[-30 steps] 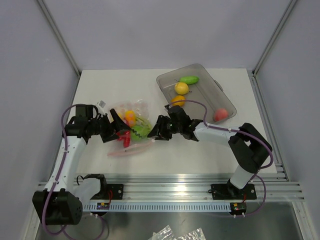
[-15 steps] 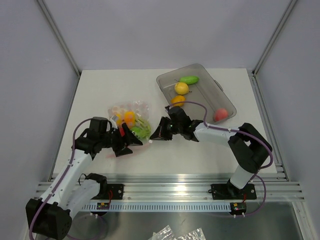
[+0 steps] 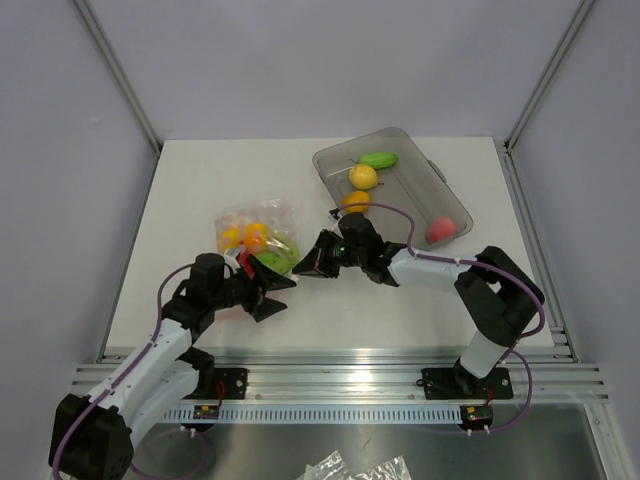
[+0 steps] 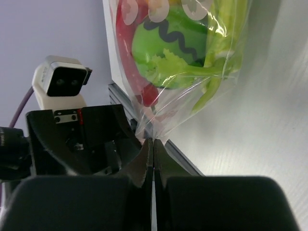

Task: Place the food in the zip-top bag and seal the zipper
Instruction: Adjust the zipper food storage bag at the center of the board.

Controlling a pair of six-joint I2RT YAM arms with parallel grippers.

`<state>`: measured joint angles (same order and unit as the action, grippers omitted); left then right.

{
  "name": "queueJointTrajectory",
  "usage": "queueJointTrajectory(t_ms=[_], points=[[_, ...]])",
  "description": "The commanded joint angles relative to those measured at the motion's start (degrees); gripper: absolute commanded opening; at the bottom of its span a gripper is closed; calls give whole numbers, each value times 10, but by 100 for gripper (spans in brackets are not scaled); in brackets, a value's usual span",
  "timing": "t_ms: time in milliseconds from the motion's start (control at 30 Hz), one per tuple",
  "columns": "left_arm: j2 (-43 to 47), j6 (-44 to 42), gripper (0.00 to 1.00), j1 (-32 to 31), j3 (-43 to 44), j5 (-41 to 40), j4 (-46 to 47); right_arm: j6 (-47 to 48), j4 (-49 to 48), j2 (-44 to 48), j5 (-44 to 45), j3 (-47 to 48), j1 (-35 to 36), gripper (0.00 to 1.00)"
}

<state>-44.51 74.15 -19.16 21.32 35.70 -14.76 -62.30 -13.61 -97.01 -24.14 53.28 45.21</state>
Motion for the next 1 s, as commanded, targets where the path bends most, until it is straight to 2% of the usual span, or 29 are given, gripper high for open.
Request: queueJointTrajectory(t_ms=[0, 67, 167, 200, 267, 300, 367, 467, 500, 667, 833, 933, 967], points=[[13, 88, 75, -5, -33, -43, 144, -40, -75, 9, -31, -8, 1, 0], [-2, 97, 66, -5, -52, -52, 182, -64, -105, 2, -42, -19, 1, 0], [-8, 121, 65, -12, -65, -77, 232, -87, -138, 0, -46, -31, 1, 0], [-4, 136, 66, -17, -73, -84, 266, -91, -143, 1, -45, -32, 1, 0], [6, 148, 71, -24, -77, -120, 278, -96, -146, 4, -38, -36, 1, 0], [14, 157, 78, -32, -77, -132, 283, -99, -147, 6, -33, -37, 1, 0], [18, 165, 79, -41, -73, -161, 282, -106, -149, 8, -30, -40, 2, 0], [18, 188, 70, -74, -70, -203, 255, -113, -156, 9, -27, -41, 1, 0], [21, 196, 62, -84, -75, -213, 260, -113, -155, 11, -24, -41, 1, 0], [40, 209, 44, -91, -94, -246, 263, -114, -156, 17, -19, -48, 1, 0], [57, 209, 36, -91, -97, -270, 251, -120, -158, 31, -6, -68, 2, 0], [56, 206, 37, -91, -98, -275, 246, -127, -174, 36, -3, -79, 2, 0], [49, 205, 40, -91, -97, -277, 246, -129, -176, 35, -3, -80, 1, 0]])
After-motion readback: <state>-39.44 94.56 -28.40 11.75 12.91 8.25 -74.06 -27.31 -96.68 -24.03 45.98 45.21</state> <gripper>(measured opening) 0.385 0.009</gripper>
